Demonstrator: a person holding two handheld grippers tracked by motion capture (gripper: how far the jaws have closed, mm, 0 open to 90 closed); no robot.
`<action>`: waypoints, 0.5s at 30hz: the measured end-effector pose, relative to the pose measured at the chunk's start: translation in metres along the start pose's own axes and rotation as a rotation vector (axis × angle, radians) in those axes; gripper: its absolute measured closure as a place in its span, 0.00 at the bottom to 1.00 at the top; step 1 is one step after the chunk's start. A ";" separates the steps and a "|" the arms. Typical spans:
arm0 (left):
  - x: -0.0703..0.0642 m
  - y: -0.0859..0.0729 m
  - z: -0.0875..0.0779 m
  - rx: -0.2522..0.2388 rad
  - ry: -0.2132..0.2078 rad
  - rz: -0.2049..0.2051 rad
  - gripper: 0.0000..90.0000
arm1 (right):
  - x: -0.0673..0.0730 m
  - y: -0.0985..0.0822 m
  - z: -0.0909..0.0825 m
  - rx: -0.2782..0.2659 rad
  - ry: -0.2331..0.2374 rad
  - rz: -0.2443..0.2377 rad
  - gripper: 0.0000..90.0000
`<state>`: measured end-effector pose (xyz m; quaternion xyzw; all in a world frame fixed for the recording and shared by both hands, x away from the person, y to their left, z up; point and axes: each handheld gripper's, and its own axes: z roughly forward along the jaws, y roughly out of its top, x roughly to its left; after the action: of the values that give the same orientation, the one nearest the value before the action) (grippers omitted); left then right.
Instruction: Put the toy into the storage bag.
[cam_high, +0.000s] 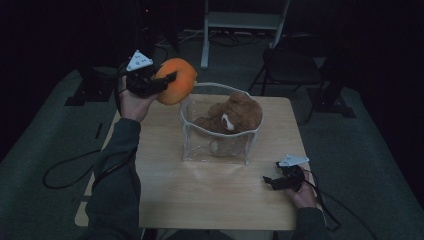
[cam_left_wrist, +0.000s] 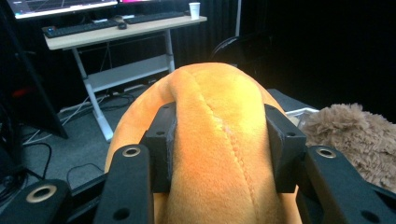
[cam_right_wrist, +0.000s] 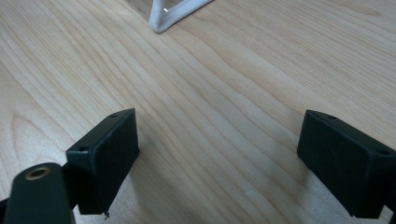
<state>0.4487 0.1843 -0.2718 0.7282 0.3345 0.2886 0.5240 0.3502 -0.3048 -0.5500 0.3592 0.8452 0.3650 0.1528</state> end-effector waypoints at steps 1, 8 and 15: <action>0.000 0.000 0.001 -0.001 -0.003 -0.002 0.61 | 0.000 0.000 0.000 0.000 0.000 -0.001 0.13; -0.002 -0.003 0.007 0.003 -0.015 -0.014 0.61 | 0.000 0.000 0.000 0.000 0.000 -0.001 0.13; -0.004 -0.001 0.008 0.002 -0.018 -0.009 0.61 | 0.000 0.000 0.000 -0.001 -0.001 0.000 0.13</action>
<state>0.4527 0.1770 -0.2750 0.7298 0.3333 0.2796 0.5273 0.3503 -0.3048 -0.5501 0.3594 0.8450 0.3651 0.1533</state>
